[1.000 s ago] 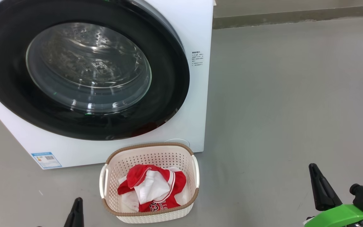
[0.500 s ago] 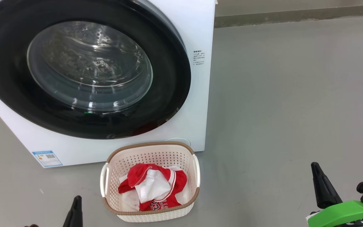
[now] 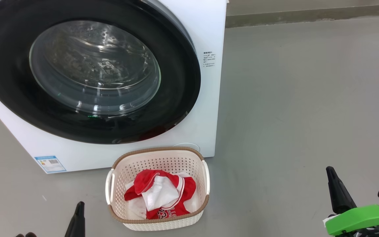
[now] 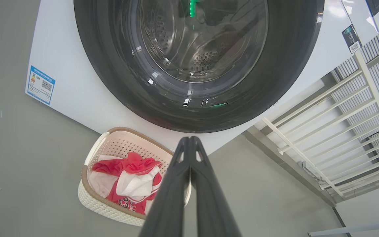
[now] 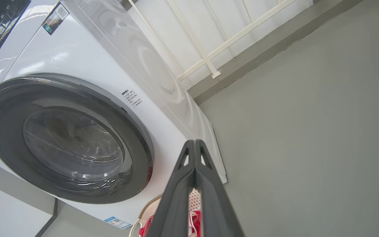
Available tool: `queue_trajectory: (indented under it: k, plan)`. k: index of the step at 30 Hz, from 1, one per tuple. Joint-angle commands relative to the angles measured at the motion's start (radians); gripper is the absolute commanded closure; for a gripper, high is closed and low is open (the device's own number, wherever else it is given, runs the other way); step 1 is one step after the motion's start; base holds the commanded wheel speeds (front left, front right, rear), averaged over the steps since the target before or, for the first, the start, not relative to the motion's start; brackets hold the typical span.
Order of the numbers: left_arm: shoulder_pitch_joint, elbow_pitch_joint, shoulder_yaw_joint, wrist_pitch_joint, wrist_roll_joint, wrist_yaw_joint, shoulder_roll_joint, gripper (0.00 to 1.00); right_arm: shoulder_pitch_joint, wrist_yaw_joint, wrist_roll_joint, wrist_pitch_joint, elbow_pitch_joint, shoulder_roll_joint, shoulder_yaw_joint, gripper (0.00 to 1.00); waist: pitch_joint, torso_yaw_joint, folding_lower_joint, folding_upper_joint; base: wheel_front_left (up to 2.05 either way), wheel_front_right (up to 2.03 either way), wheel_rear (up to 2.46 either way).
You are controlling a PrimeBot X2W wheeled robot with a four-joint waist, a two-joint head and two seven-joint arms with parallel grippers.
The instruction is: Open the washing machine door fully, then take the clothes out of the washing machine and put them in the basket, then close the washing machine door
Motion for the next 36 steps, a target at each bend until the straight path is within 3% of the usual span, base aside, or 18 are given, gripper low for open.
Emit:
queue_trajectory:
  k: [1,36]
  plan:
    - [-0.048,-0.018,0.022,0.005,-0.019,-0.012,0.006,1.0,-0.048,-0.001,0.027,0.003,-0.022,-0.008,0.002,1.0,0.0,0.0,-0.0001,-0.0001,0.0,0.0,0.0]
    - [-0.105,0.012,0.046,0.106,-0.401,-0.032,0.004,1.0,-0.087,-0.001,0.434,0.106,-0.012,-0.004,-0.009,1.0,0.011,0.013,-0.0001,-0.0001,0.0,0.0,0.0]
